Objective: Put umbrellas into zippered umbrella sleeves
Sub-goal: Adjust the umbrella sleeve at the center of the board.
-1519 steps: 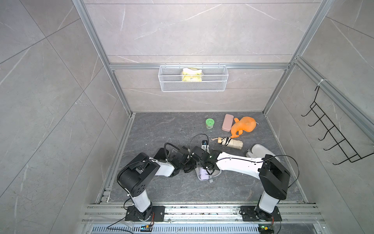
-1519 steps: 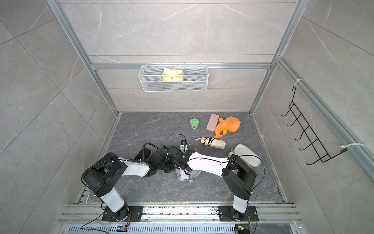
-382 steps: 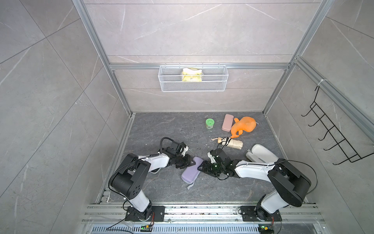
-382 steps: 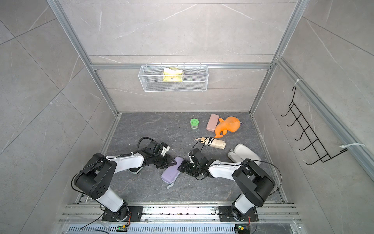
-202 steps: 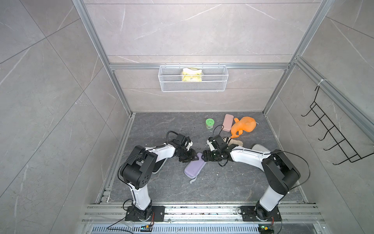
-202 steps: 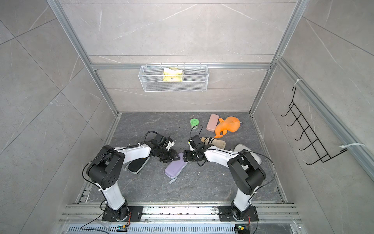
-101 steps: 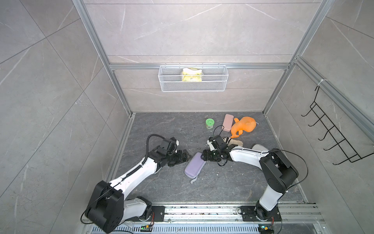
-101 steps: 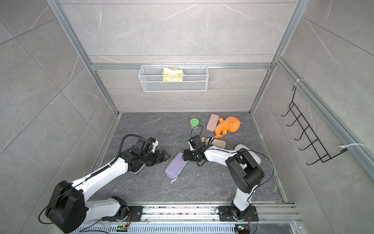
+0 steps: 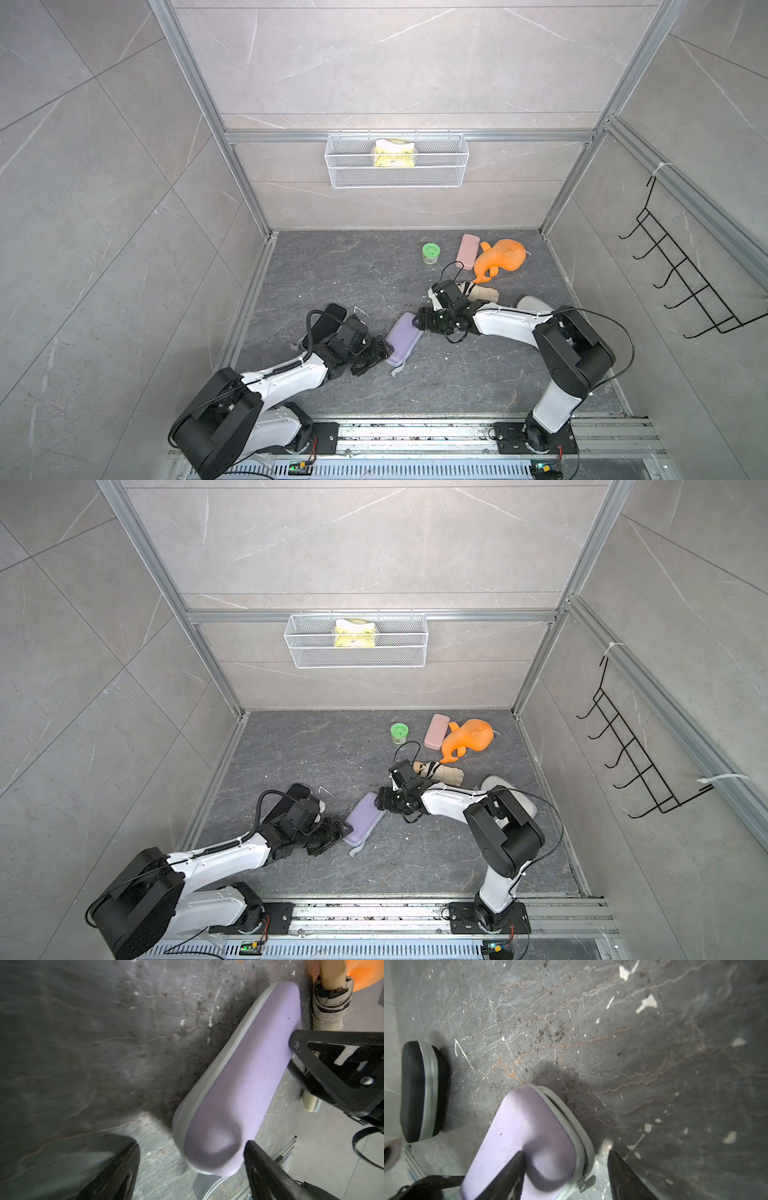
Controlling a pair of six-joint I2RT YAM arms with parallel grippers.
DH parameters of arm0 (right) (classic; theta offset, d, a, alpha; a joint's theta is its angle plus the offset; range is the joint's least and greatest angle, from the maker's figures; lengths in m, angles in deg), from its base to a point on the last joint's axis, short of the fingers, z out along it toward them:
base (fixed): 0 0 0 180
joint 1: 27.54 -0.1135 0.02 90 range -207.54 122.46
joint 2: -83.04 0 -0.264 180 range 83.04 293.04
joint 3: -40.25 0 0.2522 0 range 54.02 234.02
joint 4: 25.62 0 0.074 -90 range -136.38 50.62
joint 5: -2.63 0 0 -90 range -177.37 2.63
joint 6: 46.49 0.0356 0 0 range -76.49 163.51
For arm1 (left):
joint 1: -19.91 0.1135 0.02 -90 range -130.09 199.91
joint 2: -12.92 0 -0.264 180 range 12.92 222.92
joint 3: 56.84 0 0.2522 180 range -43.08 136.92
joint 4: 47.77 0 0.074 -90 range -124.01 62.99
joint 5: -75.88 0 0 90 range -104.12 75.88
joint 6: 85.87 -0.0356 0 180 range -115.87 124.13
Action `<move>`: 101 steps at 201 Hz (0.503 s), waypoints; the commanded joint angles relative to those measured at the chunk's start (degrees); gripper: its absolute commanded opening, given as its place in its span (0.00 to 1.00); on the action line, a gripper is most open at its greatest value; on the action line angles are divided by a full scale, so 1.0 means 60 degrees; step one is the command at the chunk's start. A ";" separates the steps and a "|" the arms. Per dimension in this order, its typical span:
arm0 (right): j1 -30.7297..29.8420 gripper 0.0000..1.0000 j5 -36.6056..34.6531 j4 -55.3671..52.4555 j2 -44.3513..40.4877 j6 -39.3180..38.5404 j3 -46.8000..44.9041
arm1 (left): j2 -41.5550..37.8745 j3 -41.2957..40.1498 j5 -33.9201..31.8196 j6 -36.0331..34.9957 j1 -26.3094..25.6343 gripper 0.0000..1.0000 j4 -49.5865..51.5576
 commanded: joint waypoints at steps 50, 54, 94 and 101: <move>-0.1155 0.57 -0.0588 0.0245 -0.0724 0.2794 -0.1845 | 0.1468 0.1411 0.0226 -0.0114 0.1075 0.60 -0.0442; -0.1247 0.57 -0.0604 0.0255 -0.0760 0.2895 -0.1859 | 0.1546 0.1578 0.0348 -0.0270 0.1246 0.60 -0.0295; -0.1623 0.58 -0.1124 0.0614 -0.0942 0.4340 -0.2154 | 0.2173 0.3298 0.1321 -0.1986 0.2574 0.70 0.1637; -0.1624 0.58 -0.1177 0.0798 -0.0957 0.4515 -0.2173 | 0.2000 0.3376 0.1258 -0.2248 0.2653 0.75 0.2038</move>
